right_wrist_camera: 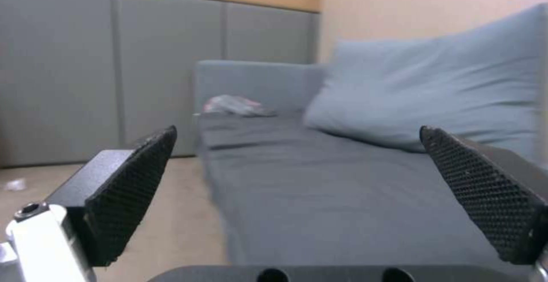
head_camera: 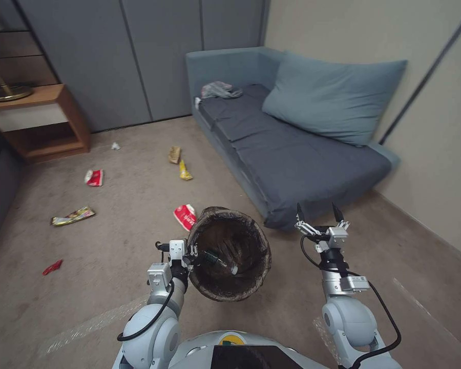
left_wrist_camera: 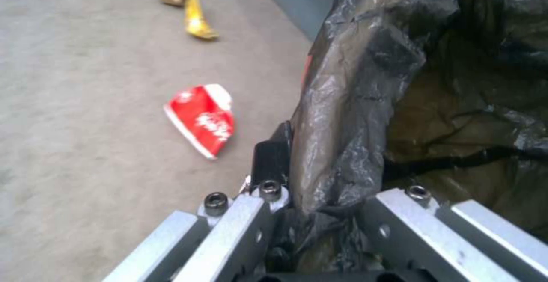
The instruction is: Pick up the trash bin, then pick up the garbage from the floor and place it into the trash bin.
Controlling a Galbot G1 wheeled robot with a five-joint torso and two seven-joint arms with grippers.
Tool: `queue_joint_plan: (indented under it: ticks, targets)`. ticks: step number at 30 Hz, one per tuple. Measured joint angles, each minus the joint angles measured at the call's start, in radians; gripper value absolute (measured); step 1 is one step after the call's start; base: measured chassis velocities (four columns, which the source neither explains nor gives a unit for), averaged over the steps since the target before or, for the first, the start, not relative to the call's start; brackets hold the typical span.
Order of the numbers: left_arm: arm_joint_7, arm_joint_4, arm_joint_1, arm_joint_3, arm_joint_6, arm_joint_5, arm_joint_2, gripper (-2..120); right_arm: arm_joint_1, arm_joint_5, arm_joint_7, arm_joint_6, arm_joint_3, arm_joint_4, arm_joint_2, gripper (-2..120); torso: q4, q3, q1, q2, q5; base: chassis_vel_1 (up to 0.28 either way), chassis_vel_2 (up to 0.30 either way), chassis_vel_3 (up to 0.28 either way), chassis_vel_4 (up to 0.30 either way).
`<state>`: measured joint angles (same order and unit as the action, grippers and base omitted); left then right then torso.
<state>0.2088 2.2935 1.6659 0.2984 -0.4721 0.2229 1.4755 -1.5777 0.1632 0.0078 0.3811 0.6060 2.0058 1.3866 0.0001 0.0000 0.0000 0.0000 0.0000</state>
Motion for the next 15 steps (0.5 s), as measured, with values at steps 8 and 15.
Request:
queue_joint_plan:
  ticks: [8,15]
  targets:
    - [-0.003,0.0,0.0,0.001,0.001,0.002,0.0,3,0.004,0.004,-0.005,0.002,0.002,-0.004,0.0,100,-0.0002,0.0,0.0,0.0,0.0,0.126,0.124,0.129,0.121]
    - [-0.004,0.001,0.001,0.005,0.005,0.002,0.0,3,0.003,0.003,-0.01,0.003,0.002,-0.004,0.001,100,0.0,0.0,0.0,0.0,0.0,0.135,0.13,0.127,0.13]
